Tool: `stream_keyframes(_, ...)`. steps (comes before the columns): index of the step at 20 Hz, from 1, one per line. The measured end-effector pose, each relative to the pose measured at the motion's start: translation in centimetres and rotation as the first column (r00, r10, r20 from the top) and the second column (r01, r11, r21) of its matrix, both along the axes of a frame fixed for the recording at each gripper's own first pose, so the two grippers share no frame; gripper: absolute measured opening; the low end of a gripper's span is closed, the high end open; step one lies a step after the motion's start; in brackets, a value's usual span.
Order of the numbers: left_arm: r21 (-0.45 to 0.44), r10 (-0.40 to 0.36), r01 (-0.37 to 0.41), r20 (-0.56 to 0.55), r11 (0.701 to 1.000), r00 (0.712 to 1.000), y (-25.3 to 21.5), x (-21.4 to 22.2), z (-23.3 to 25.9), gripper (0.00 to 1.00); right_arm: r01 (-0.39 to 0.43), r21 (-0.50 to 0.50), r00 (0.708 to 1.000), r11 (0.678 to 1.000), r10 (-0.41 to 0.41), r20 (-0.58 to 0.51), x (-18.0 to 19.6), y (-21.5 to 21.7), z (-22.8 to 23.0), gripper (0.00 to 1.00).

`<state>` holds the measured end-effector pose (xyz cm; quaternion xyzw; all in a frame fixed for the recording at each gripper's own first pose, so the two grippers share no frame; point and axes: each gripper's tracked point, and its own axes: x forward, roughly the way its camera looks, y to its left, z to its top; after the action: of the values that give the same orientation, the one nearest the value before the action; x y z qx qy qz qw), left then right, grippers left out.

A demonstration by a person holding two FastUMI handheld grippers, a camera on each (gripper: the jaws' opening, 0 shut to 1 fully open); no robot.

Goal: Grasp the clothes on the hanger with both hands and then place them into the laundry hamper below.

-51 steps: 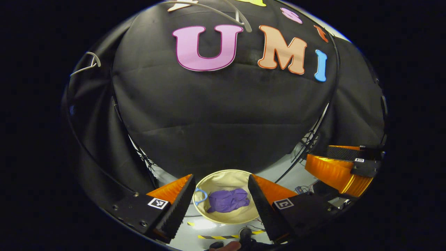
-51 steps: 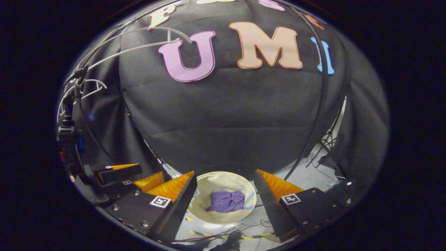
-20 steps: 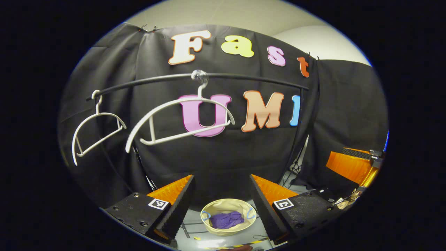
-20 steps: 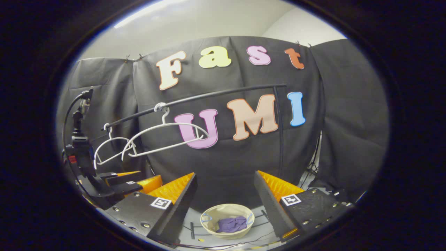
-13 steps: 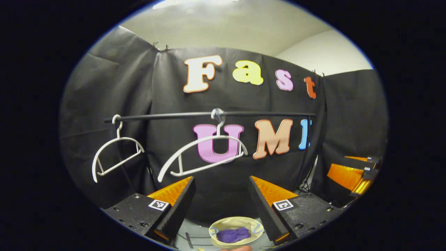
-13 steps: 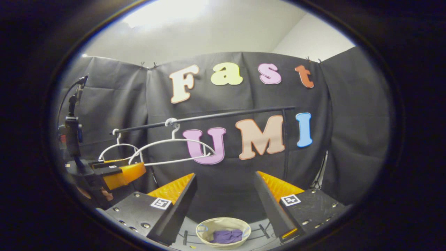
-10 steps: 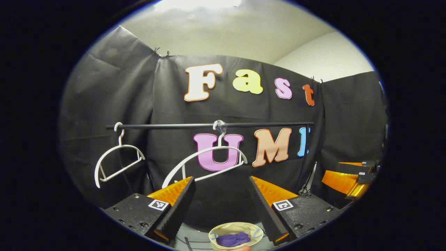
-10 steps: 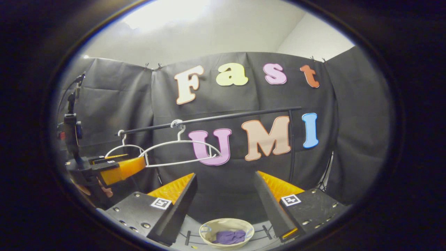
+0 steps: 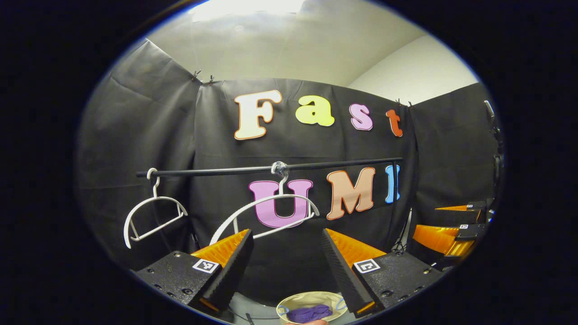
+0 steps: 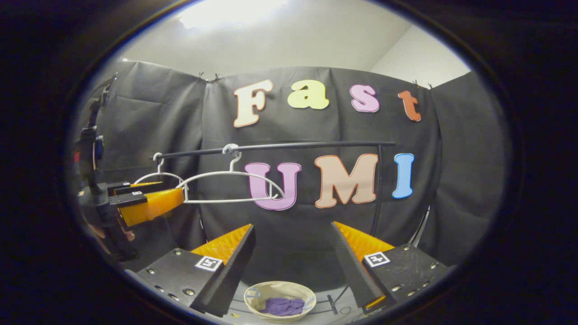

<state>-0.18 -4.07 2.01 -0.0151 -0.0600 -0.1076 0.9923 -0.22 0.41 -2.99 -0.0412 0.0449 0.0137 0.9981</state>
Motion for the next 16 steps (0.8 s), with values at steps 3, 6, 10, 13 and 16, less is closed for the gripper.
stream_keyframes(3,0.006,-0.002,0.002,-0.016,1.0,1.0,-0.7,0.0,-1.2,0.88,-0.015,-0.014,0.999,1.0,0.014,-0.03,0.3,0.0,-1.6,0.98)
stream_keyframes(6,0.017,-0.008,0.009,-0.039,1.0,0.999,-1.7,0.3,-2.2,0.88,-0.035,0.018,0.998,0.999,0.036,-0.043,0.6,0.3,-1.9,0.98)
stream_keyframes(10,0.021,-0.012,0.013,-0.054,1.0,0.998,-2.7,0.8,-2.4,0.89,-0.035,0.023,0.999,0.999,0.036,-0.034,1.0,-0.7,-1.3,0.99)
stream_keyframes(13,-0.004,-0.022,0.022,-0.044,1.0,0.999,-3.5,0.8,-1.7,0.88,-0.03,0.034,0.999,0.999,0.031,-0.032,1.2,-1.4,-1.2,0.98)
stream_keyframes(16,-0.025,0.004,-0.004,-0.027,1.0,1.0,-3.0,0.8,-0.9,0.89,-0.031,0.04,0.999,0.999,0.031,-0.023,1.2,-1.8,-1.0,0.99)
